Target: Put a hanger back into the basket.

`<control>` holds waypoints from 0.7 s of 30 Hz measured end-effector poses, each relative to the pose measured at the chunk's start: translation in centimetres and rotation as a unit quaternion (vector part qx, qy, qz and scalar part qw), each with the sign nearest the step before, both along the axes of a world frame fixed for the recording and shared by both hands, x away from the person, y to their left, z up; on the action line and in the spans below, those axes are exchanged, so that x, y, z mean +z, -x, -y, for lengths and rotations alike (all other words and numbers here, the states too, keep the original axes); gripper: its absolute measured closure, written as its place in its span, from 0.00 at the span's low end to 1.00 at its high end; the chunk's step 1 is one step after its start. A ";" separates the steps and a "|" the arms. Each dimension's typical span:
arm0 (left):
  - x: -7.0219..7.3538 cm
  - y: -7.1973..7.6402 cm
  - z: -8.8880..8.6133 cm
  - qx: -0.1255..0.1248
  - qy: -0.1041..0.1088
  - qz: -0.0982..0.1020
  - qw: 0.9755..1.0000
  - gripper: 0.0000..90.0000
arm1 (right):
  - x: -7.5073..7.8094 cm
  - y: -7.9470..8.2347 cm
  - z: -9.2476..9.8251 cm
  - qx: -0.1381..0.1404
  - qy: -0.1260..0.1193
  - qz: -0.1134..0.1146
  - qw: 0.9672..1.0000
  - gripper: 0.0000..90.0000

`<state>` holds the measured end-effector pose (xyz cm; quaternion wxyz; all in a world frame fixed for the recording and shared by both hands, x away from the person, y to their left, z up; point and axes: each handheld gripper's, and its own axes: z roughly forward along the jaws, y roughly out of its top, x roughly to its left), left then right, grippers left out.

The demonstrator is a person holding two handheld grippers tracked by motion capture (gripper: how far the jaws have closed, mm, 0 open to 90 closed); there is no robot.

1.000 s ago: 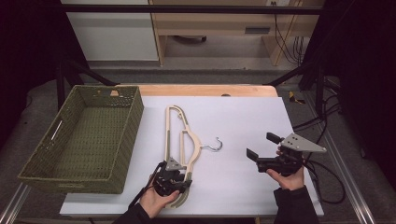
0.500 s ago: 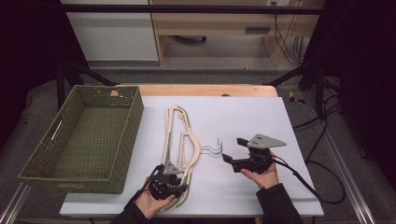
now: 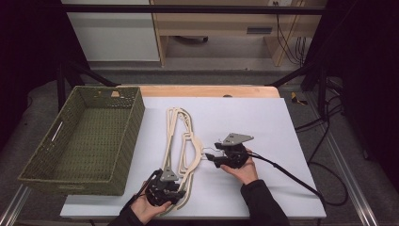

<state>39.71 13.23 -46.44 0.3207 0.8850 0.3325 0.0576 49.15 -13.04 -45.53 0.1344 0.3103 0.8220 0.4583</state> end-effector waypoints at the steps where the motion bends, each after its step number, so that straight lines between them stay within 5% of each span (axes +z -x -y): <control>1: 0.0 0.0 0.0 -0.003 -0.002 0.004 1.000 0.70 | -0.2 -0.1 -0.2 0.003 -0.001 -0.004 1.000 0.51; 4: 0.3 0.1 0.0 -0.004 -0.001 0.016 1.000 0.63 | -1.0 -0.4 -0.5 0.018 0.008 -0.013 1.000 0.60; 8: 1.1 -0.1 -0.7 0.015 0.027 0.038 0.999 0.52 | -1.8 -0.9 -0.6 0.030 0.023 -0.025 0.999 0.69; 21: 2.3 -1.4 -2.5 0.041 0.079 0.108 0.990 0.19 | -3.0 -2.1 -1.4 0.079 0.055 -0.037 0.995 0.89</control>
